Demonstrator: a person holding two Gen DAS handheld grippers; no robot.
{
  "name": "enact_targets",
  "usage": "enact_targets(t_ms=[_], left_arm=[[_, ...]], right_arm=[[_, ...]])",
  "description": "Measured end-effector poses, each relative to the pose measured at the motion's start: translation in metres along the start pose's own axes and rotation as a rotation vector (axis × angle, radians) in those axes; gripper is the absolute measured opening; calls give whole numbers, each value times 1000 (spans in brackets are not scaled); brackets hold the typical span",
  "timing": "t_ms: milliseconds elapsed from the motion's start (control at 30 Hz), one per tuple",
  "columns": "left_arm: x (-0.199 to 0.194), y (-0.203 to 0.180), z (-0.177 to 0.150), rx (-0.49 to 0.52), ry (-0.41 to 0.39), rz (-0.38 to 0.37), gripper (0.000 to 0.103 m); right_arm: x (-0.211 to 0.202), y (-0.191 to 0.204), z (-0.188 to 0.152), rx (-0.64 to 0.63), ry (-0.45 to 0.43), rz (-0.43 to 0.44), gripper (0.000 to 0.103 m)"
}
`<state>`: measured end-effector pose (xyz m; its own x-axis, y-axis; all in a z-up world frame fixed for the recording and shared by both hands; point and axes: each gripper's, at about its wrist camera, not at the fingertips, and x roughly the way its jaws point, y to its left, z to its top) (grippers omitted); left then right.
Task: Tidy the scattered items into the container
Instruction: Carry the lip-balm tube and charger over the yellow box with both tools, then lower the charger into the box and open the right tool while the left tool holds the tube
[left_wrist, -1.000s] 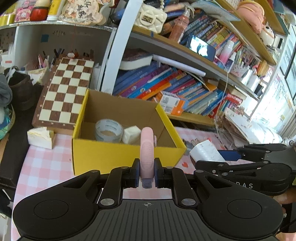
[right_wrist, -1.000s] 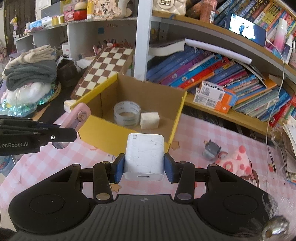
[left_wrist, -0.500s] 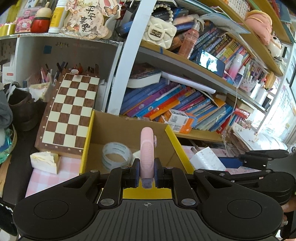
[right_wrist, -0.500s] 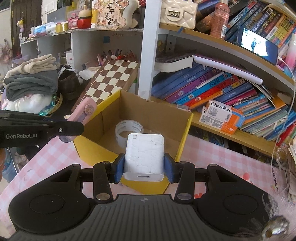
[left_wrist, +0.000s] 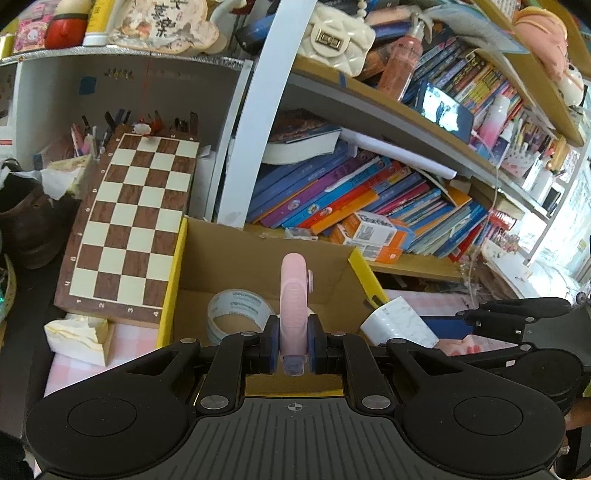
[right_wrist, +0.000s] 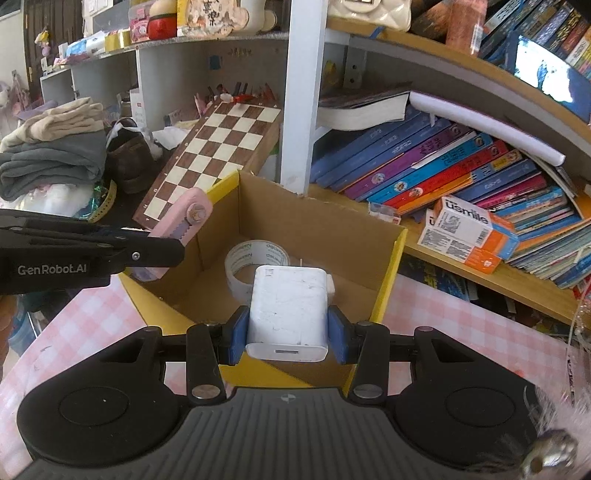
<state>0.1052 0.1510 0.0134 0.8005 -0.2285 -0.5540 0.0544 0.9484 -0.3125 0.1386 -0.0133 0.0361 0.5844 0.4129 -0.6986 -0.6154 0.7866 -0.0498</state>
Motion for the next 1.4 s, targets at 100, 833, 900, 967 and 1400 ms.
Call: enact_targets(t_ms=[100,833,900,967,1400], left_arm=[[14,4,3,-2,21,4,13],[79,21,0,9,132,44,13],[83,22,-1,8,137,45,13],[87,23,-1,6,143,47,13],[101,29,-3,0,166,58,13]], right_arm=[[13,-3,2,-4,15,8,42],[87,-6,7,-77,106,68,41],[90,-7,9,-76,105,71,41],[95,-7,11,-83,105,66,41],[112,-16,19,-87,110,61,41]])
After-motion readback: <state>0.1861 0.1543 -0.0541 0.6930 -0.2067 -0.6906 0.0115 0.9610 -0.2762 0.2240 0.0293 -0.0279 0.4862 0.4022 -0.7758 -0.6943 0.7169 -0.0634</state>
